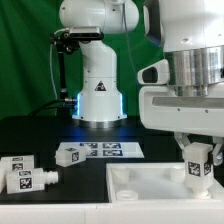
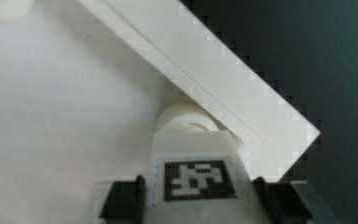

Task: Assemble one leg

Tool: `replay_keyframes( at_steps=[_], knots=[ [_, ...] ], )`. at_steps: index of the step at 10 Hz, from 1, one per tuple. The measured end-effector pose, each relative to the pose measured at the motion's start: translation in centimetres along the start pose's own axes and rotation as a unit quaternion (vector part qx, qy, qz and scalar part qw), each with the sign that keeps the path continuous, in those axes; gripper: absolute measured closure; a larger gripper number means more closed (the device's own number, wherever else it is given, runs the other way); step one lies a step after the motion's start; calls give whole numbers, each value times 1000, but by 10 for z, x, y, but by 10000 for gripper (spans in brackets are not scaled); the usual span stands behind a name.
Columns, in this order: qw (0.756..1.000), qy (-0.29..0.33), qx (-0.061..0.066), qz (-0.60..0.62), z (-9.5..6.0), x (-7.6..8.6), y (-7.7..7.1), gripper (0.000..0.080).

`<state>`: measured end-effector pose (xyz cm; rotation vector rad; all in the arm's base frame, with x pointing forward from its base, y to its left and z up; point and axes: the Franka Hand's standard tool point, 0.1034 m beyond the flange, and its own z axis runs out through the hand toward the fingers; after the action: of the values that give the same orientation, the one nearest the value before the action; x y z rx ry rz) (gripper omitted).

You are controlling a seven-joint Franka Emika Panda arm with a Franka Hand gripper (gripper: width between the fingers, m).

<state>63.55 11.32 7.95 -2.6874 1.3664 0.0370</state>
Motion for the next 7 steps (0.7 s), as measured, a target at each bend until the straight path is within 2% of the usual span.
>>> replay_keyframes(
  at_steps=[3, 5, 6, 7],
  knots=[
    [996, -2, 2, 87, 0, 0, 0, 514],
    [968, -12, 17, 252, 1, 2, -1, 514],
    [959, -10, 20, 282, 1, 0, -2, 514],
    [963, -10, 20, 267, 1, 0, -2, 514]
  ],
)
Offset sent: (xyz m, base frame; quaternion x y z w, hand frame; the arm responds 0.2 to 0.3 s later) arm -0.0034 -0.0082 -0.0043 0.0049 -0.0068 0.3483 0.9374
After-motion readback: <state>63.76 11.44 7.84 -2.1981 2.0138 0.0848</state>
